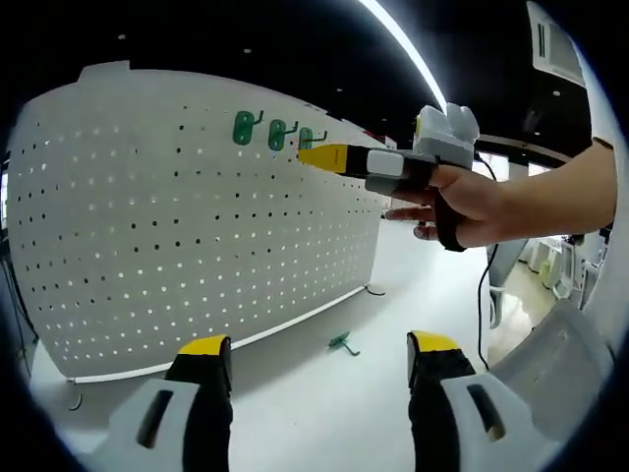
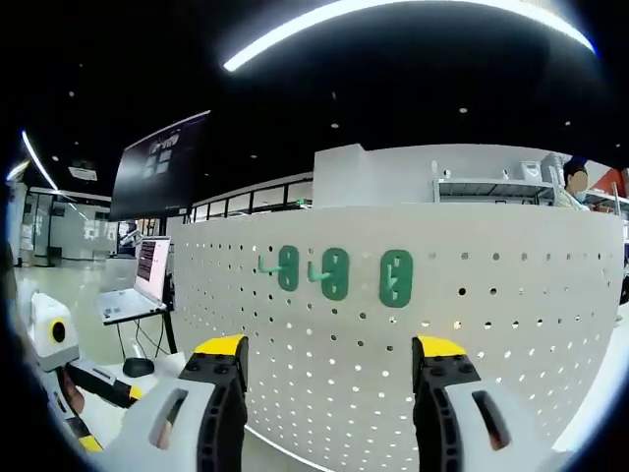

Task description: Insert the hook assembly into the mounting plate slot until the hook locks in place.

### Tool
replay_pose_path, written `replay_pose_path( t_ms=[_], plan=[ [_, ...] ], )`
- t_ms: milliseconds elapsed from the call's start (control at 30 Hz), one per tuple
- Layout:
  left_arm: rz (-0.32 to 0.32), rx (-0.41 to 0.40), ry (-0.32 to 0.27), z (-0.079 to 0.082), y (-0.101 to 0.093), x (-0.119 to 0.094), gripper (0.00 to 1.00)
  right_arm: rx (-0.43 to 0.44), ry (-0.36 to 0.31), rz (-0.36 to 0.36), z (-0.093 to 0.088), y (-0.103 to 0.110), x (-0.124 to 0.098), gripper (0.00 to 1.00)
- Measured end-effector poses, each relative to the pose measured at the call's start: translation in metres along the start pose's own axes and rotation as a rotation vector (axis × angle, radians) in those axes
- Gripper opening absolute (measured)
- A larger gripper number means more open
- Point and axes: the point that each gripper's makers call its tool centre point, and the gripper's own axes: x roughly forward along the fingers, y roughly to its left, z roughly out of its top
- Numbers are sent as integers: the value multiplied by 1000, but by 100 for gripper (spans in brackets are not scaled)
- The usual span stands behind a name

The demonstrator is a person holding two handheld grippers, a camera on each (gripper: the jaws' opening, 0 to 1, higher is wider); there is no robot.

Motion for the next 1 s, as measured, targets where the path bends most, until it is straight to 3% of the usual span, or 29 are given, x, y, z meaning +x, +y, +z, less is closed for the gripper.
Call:
replay_pose_path(
  t_ms=[267, 1000],
  plan=[
    [-3, 4, 4, 0, 1, 0, 74, 6, 5, 17, -6, 1, -10, 65],
    [0, 2, 17, -8, 1, -3, 75, 69, 50, 60, -43, 6, -55, 66]
  ],
)
